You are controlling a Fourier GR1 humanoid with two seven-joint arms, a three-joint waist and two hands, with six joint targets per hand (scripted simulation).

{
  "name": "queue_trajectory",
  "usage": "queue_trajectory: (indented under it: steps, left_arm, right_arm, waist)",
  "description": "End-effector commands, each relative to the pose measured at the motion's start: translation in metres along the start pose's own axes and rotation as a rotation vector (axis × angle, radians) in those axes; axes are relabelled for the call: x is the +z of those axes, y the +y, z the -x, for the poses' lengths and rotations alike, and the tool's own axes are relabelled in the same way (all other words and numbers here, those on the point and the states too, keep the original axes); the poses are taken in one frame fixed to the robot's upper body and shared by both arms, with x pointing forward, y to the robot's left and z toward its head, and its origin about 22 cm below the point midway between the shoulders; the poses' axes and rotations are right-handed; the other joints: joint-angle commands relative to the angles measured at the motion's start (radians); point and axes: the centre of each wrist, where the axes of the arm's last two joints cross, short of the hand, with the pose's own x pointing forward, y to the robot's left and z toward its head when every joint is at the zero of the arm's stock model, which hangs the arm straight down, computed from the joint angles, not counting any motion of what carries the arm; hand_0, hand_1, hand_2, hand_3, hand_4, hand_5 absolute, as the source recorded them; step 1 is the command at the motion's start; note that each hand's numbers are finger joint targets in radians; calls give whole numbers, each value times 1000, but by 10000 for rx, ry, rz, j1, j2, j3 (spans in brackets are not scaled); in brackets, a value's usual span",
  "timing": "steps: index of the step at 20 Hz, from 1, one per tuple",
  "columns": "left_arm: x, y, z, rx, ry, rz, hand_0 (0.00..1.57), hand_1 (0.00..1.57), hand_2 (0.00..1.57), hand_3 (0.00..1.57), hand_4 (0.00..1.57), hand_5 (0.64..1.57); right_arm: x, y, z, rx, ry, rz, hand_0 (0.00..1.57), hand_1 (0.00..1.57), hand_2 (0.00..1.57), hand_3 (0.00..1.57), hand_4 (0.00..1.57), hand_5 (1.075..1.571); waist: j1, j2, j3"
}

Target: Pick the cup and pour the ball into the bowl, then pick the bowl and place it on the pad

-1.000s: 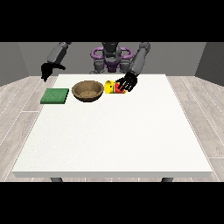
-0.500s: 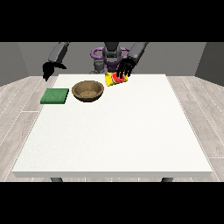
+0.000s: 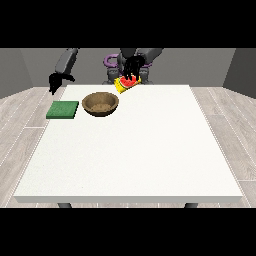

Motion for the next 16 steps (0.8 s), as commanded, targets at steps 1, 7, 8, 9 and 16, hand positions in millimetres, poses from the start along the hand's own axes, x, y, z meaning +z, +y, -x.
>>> queue_trajectory:
  steps: [1, 7, 8, 9, 16]
  left_arm:
    - [-10, 22, -23, -1098, -774, 18, 282, 282, 1571, 1541, 692, 1524]
    - [-7, 26, -22, -1953, -976, -133, 0, 0, 1571, 1571, 558, 1525]
    - [-11, 36, -31, -1970, -956, 313, 0, 0, 1571, 1571, 584, 1529]
    - [-1, 46, -54, -2211, -1347, -111, 0, 0, 1571, 1571, 618, 1537]
    - [-2, 34, -38, -4348, -2759, 650, 378, 378, 1571, 1571, 963, 1571]
  right_arm:
    - [19, -27, -2, -53, 77, 208, 0, 0, 269, 336, 391, 1534]
    - [-4, 4, 0, -99, -478, 53, 0, 0, 169, 338, 399, 1532]
    - [10, 2, 8, -196, 294, -182, 0, 0, 187, 350, 408, 1533]
    - [19, -29, -3, -168, -234, 77, 0, 0, 175, 347, 419, 1534]
    - [2, -7, -1, -230, -417, 45, 0, 0, 150, 283, 430, 1529]
  waist:
    - [230, -175, -1]
    - [41, 115, -12]
    - [-167, -361, -12]
    - [119, -30, 1]
    - [-32, 285, -5]
